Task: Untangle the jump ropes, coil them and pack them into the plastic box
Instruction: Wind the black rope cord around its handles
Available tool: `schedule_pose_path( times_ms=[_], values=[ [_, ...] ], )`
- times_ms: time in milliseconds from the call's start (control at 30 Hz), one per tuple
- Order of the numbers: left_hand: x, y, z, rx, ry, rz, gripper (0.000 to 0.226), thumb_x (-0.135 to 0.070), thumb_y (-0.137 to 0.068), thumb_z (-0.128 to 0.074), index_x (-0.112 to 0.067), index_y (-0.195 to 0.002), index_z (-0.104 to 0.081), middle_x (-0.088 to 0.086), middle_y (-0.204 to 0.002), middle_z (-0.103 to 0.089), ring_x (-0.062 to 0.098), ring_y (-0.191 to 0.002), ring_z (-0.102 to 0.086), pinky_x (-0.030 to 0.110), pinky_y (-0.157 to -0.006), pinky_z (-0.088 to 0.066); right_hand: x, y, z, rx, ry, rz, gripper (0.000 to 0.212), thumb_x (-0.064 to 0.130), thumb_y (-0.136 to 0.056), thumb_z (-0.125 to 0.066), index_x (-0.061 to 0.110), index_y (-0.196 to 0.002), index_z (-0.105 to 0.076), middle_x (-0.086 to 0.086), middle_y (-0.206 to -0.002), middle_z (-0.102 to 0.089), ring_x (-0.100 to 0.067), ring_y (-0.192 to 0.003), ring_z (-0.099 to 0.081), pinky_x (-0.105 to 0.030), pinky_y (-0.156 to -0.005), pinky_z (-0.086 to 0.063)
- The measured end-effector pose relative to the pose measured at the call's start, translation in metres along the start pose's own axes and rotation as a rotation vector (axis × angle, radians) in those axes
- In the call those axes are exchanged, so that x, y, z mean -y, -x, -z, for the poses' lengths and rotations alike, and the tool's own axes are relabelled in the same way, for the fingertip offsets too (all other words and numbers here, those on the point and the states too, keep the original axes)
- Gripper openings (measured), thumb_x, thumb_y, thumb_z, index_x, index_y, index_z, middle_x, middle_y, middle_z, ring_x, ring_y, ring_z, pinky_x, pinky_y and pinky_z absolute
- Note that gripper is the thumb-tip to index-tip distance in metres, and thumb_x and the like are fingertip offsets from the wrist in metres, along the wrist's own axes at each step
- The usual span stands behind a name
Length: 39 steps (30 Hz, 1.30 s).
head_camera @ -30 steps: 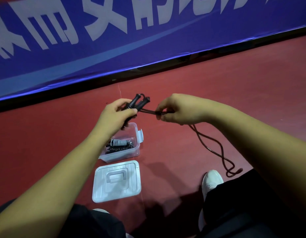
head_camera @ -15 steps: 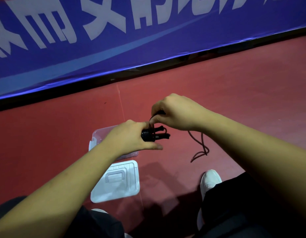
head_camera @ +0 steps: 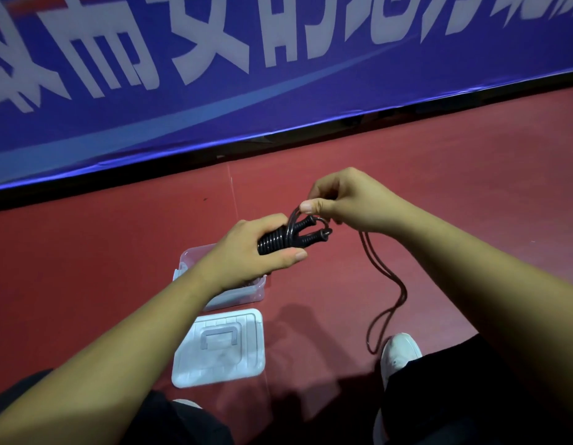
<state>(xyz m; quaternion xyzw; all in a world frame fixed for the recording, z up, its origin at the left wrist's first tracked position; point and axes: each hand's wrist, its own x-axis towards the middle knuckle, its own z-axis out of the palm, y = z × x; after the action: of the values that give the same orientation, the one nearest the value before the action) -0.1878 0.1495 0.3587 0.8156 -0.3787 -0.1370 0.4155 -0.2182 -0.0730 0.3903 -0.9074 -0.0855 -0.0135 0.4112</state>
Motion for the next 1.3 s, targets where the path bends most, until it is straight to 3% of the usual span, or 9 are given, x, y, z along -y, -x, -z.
schedule_pose_path(
  times_ms=[233, 433, 567, 633, 767, 900, 1033, 1200, 1300],
  values=[
    [-0.003, -0.003, 0.004, -0.064, 0.313, -0.007, 0.055, -0.038, -0.085, -0.069, -0.061, -0.131, -0.047, 0.005, -0.074, -0.067, 0.017, -0.059, -0.059, 0.030, -0.053, -0.052, -0.011, -0.006, -0.008, 0.102, -0.136, -0.138, 0.033, 0.026, -0.100, -0.053, 0.013, -0.072, -0.066, -0.001, -0.058, -0.059, -0.016, -0.055, -0.056, -0.029, -0.058, -0.046],
    [0.003, -0.009, 0.011, -0.185, 0.249, 0.053, 0.027, -0.038, -0.082, -0.071, -0.046, -0.106, -0.062, 0.003, -0.072, -0.068, 0.010, -0.052, -0.056, 0.025, -0.050, -0.046, -0.012, -0.005, -0.026, 0.213, -0.246, -0.214, 0.047, 0.042, -0.100, -0.048, 0.001, -0.092, -0.070, -0.007, -0.062, -0.055, -0.021, -0.059, -0.054, -0.028, -0.061, -0.048],
    [0.006, -0.011, 0.019, -0.252, 0.065, 0.043, 0.030, -0.043, -0.079, -0.079, -0.034, -0.101, -0.060, -0.003, -0.079, -0.066, 0.013, -0.061, -0.059, 0.032, -0.060, -0.051, -0.010, -0.004, -0.030, 0.272, -0.390, -0.254, 0.051, 0.043, -0.099, -0.050, -0.005, -0.097, -0.066, -0.002, -0.056, -0.040, -0.022, -0.054, -0.044, -0.029, -0.055, -0.043],
    [0.010, -0.013, 0.023, -0.314, -0.026, 0.041, 0.032, -0.039, -0.077, -0.082, -0.032, -0.097, -0.058, -0.007, -0.078, -0.064, 0.007, -0.063, -0.055, 0.026, -0.063, -0.046, -0.008, -0.005, -0.031, 0.217, -0.404, -0.259, 0.044, 0.040, -0.099, -0.054, -0.002, -0.092, -0.064, 0.000, -0.055, -0.042, -0.018, -0.051, -0.043, -0.028, -0.052, -0.041],
    [0.021, -0.017, 0.028, -0.406, -0.107, 0.105, 0.033, -0.041, -0.075, -0.082, -0.031, -0.095, -0.057, -0.008, -0.077, -0.065, 0.005, -0.066, -0.056, 0.020, -0.062, -0.042, 0.002, -0.004, -0.035, 0.057, -0.040, -0.075, 0.028, 0.032, -0.098, -0.057, 0.012, -0.078, -0.059, 0.003, -0.053, -0.055, -0.013, -0.044, -0.055, -0.025, -0.049, -0.043],
    [0.030, -0.016, 0.022, -0.453, -0.212, 0.207, 0.036, -0.044, -0.073, -0.083, -0.036, -0.100, -0.060, -0.013, -0.081, -0.067, 0.003, -0.070, -0.060, 0.026, -0.065, -0.047, 0.012, -0.002, -0.039, 0.092, 0.251, 0.042, 0.017, 0.026, -0.096, -0.057, 0.016, -0.086, -0.067, 0.004, -0.058, -0.056, -0.008, -0.049, -0.053, -0.028, -0.054, -0.036],
    [0.038, -0.013, 0.011, -0.211, -0.474, 0.282, 0.045, -0.044, -0.073, -0.080, -0.044, -0.114, -0.059, -0.012, -0.099, -0.071, 0.017, -0.090, -0.066, 0.034, -0.076, -0.052, 0.020, 0.002, -0.048, 0.165, 0.434, 0.138, 0.025, 0.026, -0.090, -0.058, 0.012, -0.070, -0.059, -0.002, -0.058, -0.048, -0.017, -0.053, -0.042, -0.035, -0.054, -0.032],
    [0.032, -0.006, -0.002, 0.215, -0.492, 0.245, 0.033, -0.058, -0.073, -0.072, -0.039, -0.096, -0.060, -0.012, -0.086, -0.066, 0.004, -0.076, -0.061, 0.032, -0.067, -0.052, 0.027, 0.005, -0.040, 0.214, 0.546, 0.160, 0.018, 0.038, -0.082, -0.068, 0.021, -0.084, -0.074, -0.003, -0.068, -0.065, -0.022, -0.062, -0.053, -0.033, -0.053, -0.041],
    [0.023, -0.004, -0.004, 0.334, -0.457, 0.180, 0.037, -0.082, -0.059, -0.064, -0.052, -0.079, -0.056, -0.010, -0.080, -0.064, 0.002, -0.072, -0.060, 0.033, -0.068, -0.052, 0.032, 0.004, -0.032, 0.157, 0.540, 0.162, 0.030, 0.053, -0.077, -0.073, 0.024, -0.082, -0.074, 0.005, -0.065, -0.061, -0.016, -0.062, -0.051, -0.032, -0.056, -0.043]
  ],
)
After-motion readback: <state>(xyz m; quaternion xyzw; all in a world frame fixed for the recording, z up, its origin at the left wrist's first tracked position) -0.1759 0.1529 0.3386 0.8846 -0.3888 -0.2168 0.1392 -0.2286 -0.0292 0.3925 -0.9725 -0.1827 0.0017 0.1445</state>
